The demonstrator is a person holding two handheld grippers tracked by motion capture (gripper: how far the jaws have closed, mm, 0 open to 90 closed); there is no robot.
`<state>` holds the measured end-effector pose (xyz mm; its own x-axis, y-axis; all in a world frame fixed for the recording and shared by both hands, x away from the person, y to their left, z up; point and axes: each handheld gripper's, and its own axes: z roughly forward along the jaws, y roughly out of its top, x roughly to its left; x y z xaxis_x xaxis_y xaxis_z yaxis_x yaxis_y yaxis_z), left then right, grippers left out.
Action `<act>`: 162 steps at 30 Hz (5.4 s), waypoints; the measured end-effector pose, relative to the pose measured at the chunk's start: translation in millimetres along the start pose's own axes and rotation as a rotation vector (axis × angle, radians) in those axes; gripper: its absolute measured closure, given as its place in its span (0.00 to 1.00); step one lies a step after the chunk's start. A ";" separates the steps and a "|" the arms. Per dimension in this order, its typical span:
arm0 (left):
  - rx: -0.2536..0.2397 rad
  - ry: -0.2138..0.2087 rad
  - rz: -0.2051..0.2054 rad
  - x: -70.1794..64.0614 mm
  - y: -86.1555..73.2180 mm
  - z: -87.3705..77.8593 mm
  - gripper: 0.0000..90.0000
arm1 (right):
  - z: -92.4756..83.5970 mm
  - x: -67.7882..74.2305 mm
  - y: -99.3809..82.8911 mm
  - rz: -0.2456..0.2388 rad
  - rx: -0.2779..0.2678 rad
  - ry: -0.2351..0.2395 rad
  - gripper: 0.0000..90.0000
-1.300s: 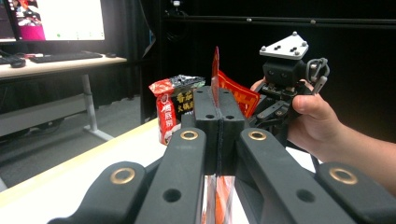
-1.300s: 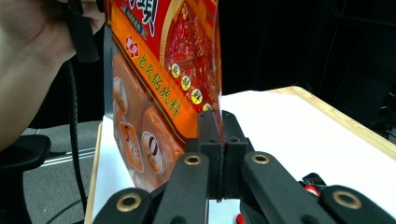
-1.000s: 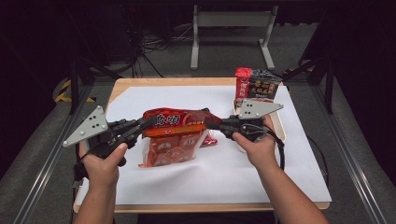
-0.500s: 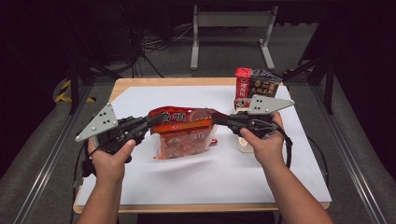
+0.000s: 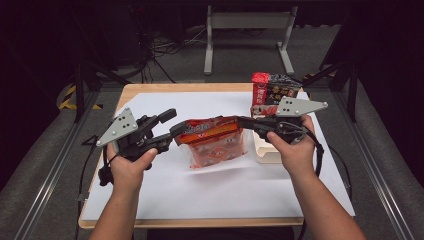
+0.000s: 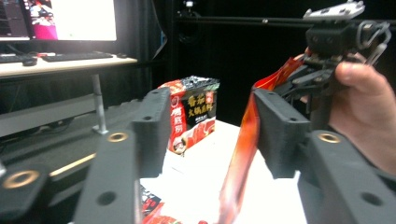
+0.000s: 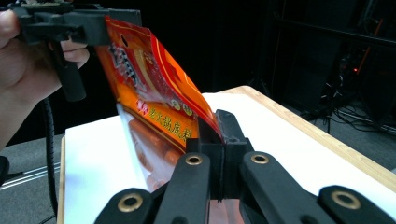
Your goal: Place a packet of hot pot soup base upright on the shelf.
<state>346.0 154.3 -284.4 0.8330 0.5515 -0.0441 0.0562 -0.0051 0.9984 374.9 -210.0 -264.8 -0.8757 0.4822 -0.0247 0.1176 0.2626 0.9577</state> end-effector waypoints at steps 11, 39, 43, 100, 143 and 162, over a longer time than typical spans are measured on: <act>0.014 0.022 -0.003 -0.1 -2.9 0.5 0.40 | -18.5 -10.1 8.2 0.046 -0.007 -0.065 1.00; 0.036 0.046 -0.029 10.6 -12.0 -6.6 0.39 | -65.4 -45.8 17.6 0.247 -0.062 -0.274 1.00; 0.032 0.045 -0.030 11.0 -11.9 -6.3 0.39 | -71.0 -51.3 15.8 0.284 -0.075 -0.301 1.00; 0.062 0.018 -0.029 12.2 -18.7 7.1 0.41 | -117.2 -91.9 -33.4 0.488 -0.095 -0.555 1.00; 0.070 0.021 -0.039 13.6 -19.9 6.5 0.40 | -80.0 -86.5 -44.0 0.312 0.179 -0.515 1.00; 0.177 0.090 -0.070 23.2 -28.4 12.3 0.27 | -93.1 -104.7 -56.2 0.341 0.154 -0.593 0.92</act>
<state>370.5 157.0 -314.2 0.7718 0.6277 -0.1020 0.2147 -0.1062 0.9709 416.3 -353.1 -289.3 -0.3796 0.9220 0.0759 0.4436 0.1095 0.8895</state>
